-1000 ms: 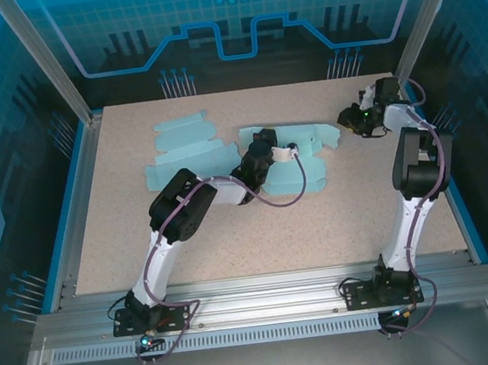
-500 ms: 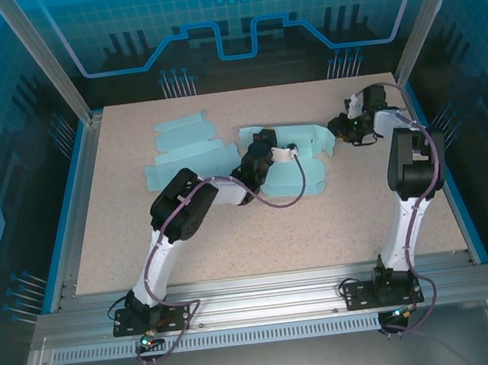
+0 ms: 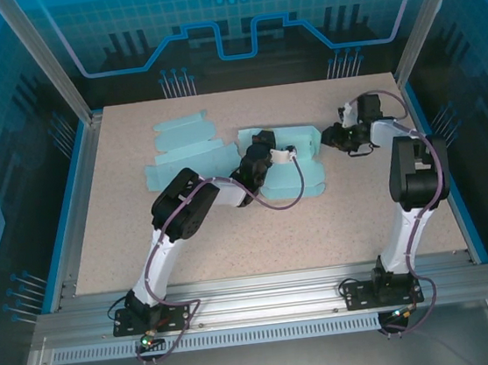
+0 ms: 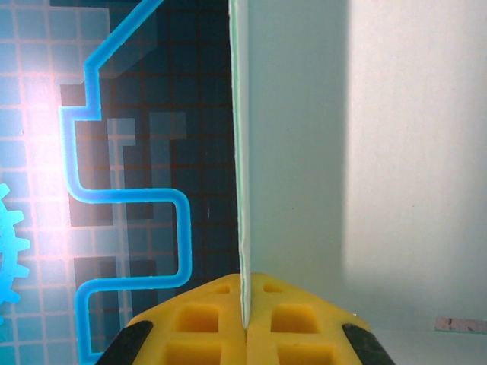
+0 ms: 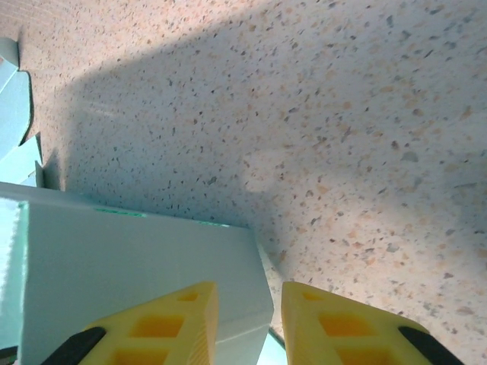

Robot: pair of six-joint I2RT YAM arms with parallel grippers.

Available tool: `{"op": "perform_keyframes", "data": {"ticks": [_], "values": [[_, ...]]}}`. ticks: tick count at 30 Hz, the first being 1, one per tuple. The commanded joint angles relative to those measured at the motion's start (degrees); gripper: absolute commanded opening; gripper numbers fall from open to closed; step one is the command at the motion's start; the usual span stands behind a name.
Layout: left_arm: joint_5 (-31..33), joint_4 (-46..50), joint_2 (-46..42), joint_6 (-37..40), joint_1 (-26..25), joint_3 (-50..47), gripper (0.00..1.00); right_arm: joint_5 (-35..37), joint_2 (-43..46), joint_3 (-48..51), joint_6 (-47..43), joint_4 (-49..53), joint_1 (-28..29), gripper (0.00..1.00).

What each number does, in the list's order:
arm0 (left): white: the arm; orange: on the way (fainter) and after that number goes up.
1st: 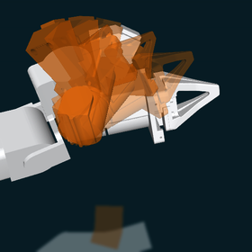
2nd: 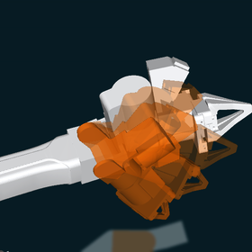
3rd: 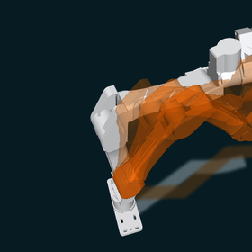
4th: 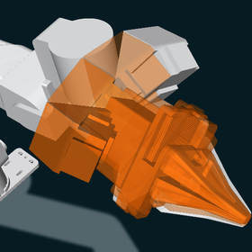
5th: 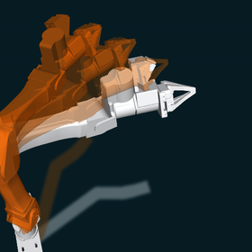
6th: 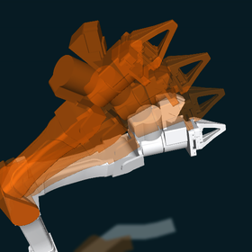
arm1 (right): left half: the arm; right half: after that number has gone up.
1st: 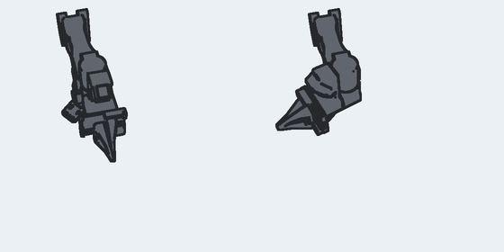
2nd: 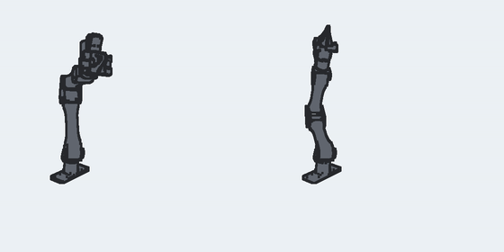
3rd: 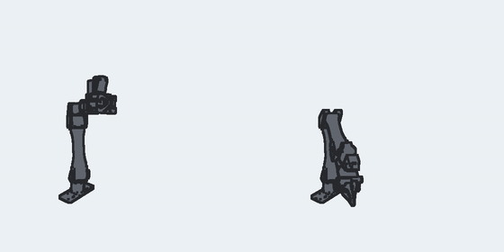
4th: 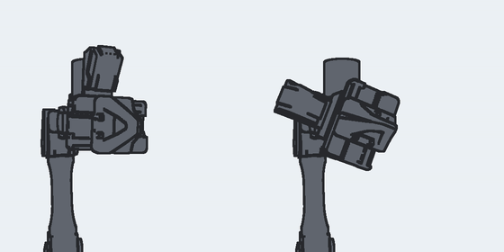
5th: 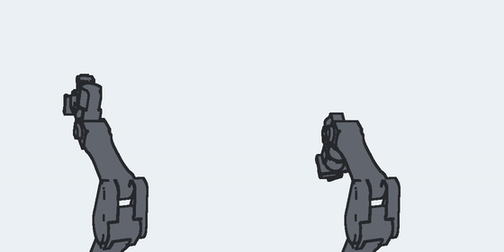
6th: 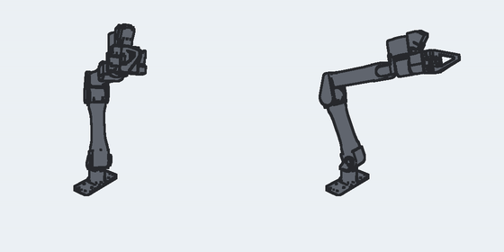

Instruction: Fold the paper box

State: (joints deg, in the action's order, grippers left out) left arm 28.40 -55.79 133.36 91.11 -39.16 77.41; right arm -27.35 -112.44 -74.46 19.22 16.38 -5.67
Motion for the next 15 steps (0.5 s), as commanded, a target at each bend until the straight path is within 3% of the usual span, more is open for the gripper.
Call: {"op": "perform_keyframes", "data": {"ticks": [1,15], "values": [[-1.68,-0.64,1.88,1.7,0.19,-1.07,0.0,0.7,3.1,2.56,-0.37,-1.69,1.31,0.3],[-2.12,-1.01,2.72,1.37,0.17,-1.09,0.0,4.01,5.57,6.31,-1.48,-4.79,5.17,0.4]]}}
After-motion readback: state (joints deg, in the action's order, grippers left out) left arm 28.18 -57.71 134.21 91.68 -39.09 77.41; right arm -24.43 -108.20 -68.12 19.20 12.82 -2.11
